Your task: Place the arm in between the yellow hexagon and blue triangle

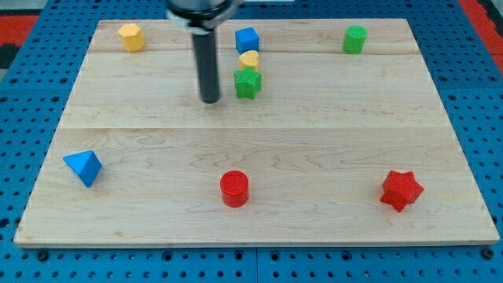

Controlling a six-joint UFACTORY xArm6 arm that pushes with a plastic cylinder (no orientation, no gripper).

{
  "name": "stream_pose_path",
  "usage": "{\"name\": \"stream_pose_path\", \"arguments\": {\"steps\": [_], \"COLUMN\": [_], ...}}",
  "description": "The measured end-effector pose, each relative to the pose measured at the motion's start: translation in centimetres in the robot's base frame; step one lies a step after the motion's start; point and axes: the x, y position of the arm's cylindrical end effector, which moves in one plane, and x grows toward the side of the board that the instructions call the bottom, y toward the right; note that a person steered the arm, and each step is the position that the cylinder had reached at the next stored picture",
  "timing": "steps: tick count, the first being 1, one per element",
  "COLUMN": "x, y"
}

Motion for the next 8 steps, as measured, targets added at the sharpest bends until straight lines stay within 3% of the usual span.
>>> {"name": "stream_pose_path", "arguments": {"steps": [1,2,8], "x": [1.5,1.5,0.4], "y": [-8.6,-12.5,-12.9]}}
